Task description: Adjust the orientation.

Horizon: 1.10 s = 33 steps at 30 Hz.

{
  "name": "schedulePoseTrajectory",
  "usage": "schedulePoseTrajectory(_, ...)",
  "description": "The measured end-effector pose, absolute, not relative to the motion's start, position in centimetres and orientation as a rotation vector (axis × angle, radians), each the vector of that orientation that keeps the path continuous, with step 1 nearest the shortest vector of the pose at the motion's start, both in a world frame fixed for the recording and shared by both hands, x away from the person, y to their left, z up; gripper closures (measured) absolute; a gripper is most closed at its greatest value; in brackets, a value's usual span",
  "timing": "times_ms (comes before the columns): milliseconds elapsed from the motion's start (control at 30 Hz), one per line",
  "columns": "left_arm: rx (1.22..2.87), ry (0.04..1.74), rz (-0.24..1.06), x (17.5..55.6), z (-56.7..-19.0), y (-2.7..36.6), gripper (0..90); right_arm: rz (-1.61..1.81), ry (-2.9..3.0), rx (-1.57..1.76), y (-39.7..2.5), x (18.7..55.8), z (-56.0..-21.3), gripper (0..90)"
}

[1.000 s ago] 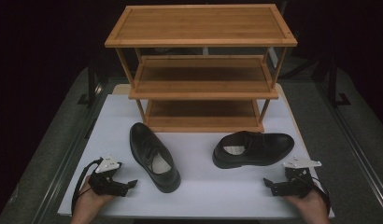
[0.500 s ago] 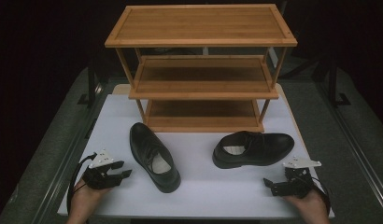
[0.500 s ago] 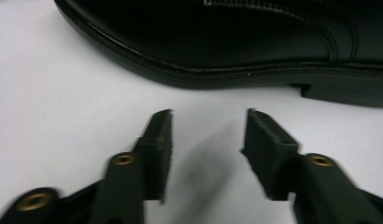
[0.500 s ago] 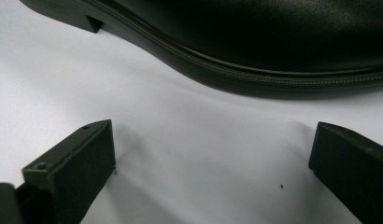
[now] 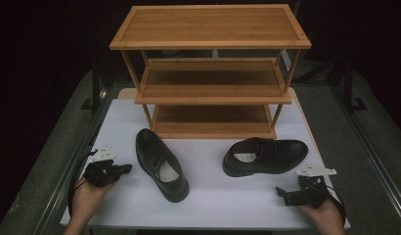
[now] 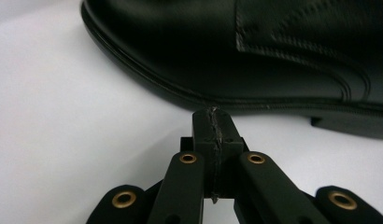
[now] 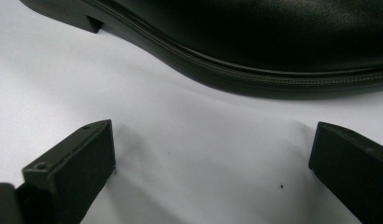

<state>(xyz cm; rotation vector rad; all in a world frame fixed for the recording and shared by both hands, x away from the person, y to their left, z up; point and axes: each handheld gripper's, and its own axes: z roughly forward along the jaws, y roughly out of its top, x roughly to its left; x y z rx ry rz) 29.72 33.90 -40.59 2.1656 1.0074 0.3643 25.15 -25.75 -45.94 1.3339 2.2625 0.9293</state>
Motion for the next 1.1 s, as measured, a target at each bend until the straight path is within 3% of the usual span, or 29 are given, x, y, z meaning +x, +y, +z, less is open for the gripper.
schedulePoseTrajectory(533, 2.138, 1.024, 0.407, 34.6, -38.0, 34.7, 89.9, 0.931, 2.262, 1.332, -25.8, 25.2, -46.0, 0.0)
schedulePoseTrajectory(1100, 2.138, 1.053, 0.452, 40.9, -38.3, 34.5, 89.9, 0.932, 2.261, 1.333, -25.8, 25.2, -46.0, 0.0)
